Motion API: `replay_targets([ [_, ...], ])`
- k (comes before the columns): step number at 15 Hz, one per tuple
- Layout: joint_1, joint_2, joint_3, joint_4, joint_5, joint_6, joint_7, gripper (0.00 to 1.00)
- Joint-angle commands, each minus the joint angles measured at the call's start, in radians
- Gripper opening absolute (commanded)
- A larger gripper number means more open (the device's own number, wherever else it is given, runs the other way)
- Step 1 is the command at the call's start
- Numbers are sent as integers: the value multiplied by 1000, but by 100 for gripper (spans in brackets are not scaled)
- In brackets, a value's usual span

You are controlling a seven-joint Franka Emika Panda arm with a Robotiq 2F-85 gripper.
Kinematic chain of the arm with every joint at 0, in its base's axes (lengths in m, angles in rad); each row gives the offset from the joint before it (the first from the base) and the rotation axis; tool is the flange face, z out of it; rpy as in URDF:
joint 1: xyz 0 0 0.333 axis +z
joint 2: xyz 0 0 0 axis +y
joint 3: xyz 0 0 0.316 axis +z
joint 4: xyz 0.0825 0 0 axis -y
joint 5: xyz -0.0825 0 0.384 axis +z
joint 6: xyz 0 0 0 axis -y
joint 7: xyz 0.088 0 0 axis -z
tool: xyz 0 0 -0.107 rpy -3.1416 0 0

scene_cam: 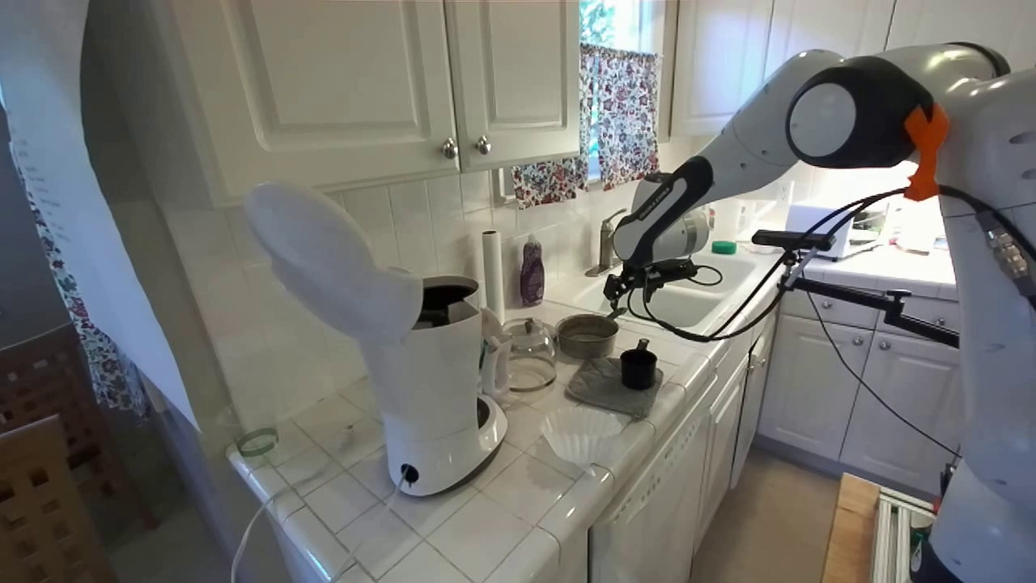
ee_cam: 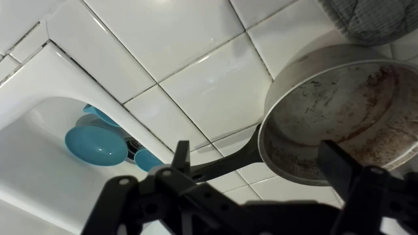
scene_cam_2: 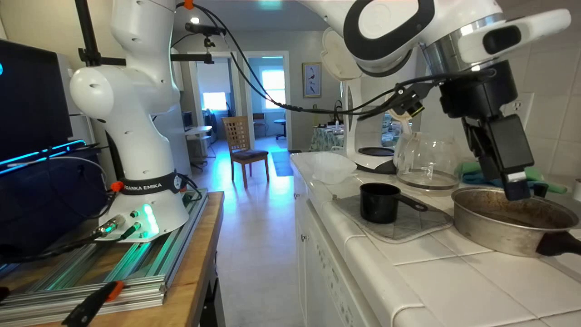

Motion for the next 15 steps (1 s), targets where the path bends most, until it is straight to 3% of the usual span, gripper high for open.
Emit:
replay_targets([
  [1,-28,81,34,105,48,-54,-44,100],
  [12,-38,215,67,228,45,-109,-38,100],
  [15,-41,239,68,249,45,-122,-38,89],
])
